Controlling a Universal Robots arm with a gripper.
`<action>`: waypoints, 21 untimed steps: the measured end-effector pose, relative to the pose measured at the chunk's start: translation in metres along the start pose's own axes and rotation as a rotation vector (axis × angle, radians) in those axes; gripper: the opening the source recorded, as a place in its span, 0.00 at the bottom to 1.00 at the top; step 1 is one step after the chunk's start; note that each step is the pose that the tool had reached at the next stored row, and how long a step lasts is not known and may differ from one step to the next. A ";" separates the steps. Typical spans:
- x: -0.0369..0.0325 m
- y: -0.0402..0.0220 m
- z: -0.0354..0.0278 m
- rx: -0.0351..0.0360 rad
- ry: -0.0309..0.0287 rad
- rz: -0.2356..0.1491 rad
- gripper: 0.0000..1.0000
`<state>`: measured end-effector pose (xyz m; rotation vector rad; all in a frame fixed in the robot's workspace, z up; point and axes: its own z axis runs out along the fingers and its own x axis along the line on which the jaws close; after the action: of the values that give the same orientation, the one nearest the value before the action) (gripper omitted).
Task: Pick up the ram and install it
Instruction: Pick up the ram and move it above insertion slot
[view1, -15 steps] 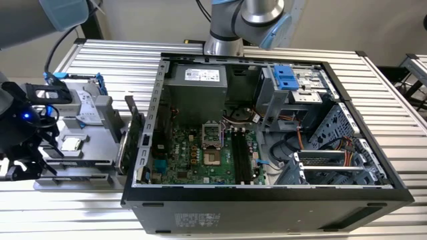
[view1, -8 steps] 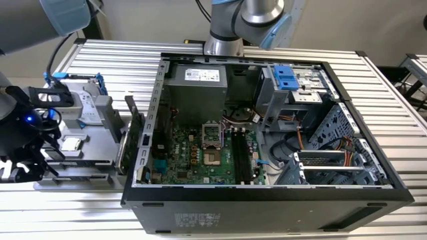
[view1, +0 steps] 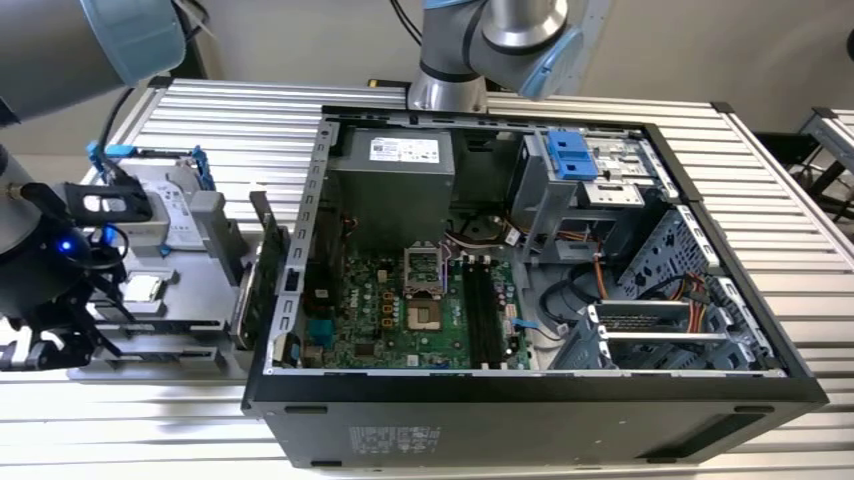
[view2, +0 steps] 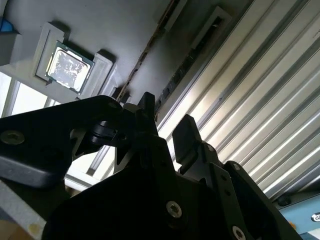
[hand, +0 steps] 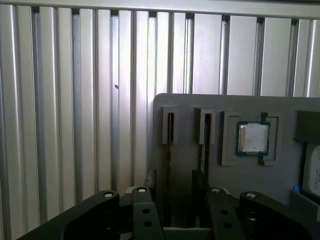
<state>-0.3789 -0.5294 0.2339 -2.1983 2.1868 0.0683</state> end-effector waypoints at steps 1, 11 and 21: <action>0.0001 0.0000 0.0013 0.0000 0.0000 0.000 1.00; 0.0011 0.0000 0.0177 -0.0002 0.0000 -0.004 1.00; -0.0016 -0.0001 0.0359 -0.0001 0.0000 -0.004 1.00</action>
<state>-0.3789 -0.5257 0.1981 -2.2030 2.1821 0.0682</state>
